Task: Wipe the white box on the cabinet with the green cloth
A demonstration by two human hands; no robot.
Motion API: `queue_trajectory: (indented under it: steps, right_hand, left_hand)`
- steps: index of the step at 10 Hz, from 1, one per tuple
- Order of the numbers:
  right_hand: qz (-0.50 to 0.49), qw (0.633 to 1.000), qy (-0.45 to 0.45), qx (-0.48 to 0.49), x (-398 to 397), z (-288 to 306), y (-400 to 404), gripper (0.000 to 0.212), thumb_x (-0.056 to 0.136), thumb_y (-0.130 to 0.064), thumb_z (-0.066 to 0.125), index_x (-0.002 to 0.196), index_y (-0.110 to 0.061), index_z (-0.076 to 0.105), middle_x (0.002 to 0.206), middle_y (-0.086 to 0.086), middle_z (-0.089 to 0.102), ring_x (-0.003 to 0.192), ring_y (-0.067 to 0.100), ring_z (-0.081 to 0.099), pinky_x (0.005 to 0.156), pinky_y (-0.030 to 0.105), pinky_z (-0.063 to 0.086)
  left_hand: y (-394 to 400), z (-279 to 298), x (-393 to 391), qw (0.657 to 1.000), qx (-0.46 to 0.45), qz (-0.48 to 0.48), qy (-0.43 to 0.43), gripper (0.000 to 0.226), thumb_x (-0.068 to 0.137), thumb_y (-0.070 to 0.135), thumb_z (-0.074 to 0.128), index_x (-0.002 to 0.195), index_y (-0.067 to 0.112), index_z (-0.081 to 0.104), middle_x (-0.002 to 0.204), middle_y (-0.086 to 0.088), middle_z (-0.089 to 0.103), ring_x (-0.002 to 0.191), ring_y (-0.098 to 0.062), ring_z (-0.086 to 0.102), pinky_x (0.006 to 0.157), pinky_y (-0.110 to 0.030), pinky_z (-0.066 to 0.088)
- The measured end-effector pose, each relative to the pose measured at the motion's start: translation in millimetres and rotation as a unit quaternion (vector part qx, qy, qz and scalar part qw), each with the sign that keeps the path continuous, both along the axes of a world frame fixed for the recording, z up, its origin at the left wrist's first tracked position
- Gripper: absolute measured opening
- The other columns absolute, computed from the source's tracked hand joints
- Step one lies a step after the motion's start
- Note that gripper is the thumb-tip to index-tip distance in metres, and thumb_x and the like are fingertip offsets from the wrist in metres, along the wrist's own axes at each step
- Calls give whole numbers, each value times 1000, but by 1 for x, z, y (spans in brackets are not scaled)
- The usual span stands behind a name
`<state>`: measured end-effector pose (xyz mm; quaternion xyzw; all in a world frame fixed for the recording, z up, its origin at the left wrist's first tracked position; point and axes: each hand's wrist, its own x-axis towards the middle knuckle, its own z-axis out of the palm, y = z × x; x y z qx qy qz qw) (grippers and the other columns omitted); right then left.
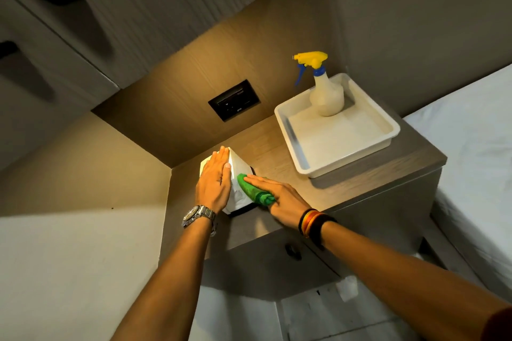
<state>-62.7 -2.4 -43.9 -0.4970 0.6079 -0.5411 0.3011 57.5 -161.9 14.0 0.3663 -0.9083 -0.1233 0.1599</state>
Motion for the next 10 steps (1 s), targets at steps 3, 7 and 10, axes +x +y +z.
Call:
queue_trajectory:
  steps: [3, 7, 10]
  right_hand:
    - [-147, 971, 186, 8, -126, 60, 18, 83, 77, 16, 46, 150, -22, 37, 157, 2, 37, 146, 18, 32, 120, 29, 24]
    - [61, 795, 408, 444, -199, 12, -3, 84, 90, -61, 44, 154, -13, 17, 164, 15, 10, 152, 36, 5, 122, 51, 8]
    - [0, 834, 388, 392, -174, 22, 18, 76, 94, -58, 19, 156, -19, -1, 166, 2, -7, 153, 26, -7, 120, 56, -4]
  left_hand:
    - [18, 7, -21, 999, -29, 5, -33, 65, 101, 42, 18, 160, 14, 23, 169, -4, 17, 157, -22, 7, 126, -35, -2]
    - [112, -60, -160, 994, 5, -41, -104, 60, 109, 38, 21, 161, 13, 7, 171, -7, -1, 157, -22, -5, 126, -36, -5]
    - [121, -29, -135, 999, -4, -30, -24, 67, 102, 43, 13, 161, 14, 3, 170, -7, -4, 152, -13, -15, 123, -31, -11]
